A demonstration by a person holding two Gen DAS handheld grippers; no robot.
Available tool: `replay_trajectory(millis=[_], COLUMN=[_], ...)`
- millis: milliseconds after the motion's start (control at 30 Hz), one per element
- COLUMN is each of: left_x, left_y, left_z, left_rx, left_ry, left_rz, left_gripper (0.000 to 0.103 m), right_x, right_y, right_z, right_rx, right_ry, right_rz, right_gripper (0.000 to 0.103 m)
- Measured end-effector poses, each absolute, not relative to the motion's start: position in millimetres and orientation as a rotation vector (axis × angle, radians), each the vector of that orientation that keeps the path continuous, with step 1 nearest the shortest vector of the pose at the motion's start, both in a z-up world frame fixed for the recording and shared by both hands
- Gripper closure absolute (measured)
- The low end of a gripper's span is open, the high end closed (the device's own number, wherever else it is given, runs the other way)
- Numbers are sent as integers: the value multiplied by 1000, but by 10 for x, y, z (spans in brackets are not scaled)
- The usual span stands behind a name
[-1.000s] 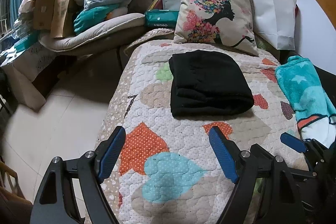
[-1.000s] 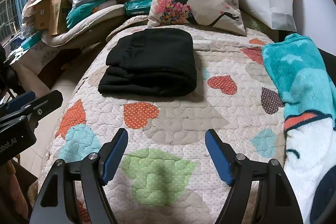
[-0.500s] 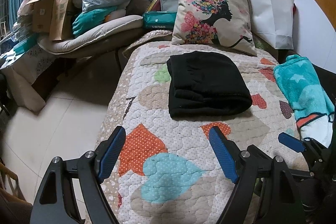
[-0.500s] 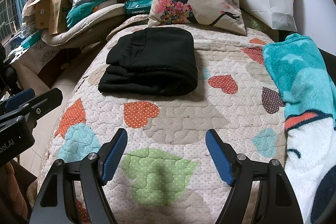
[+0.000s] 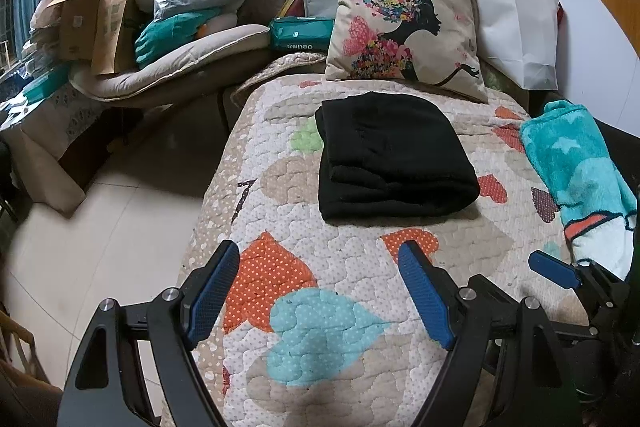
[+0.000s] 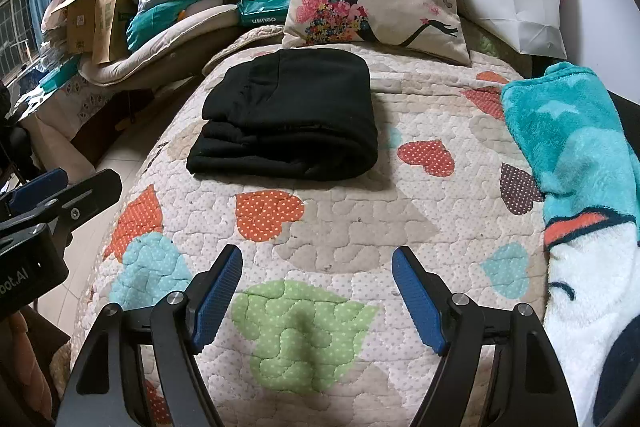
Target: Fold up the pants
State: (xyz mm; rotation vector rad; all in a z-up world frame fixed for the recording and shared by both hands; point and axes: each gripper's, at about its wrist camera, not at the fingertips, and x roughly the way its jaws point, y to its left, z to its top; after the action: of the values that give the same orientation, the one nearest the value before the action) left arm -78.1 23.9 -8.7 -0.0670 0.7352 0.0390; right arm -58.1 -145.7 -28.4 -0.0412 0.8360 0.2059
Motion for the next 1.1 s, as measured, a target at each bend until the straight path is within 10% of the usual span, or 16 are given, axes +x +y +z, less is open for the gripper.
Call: replay_trajectory(millis=[1100], left_x=[-489], left_y=[504], left_z=[-113], left_rx=[-188], left_ry=[845], left_rz=[45], left_gripper=[22], right_x=[-324], right_y=[-1698], right_z=[-78], right_rx=[83], right_ry=[896], right_rz=[215], right_gripper=[20])
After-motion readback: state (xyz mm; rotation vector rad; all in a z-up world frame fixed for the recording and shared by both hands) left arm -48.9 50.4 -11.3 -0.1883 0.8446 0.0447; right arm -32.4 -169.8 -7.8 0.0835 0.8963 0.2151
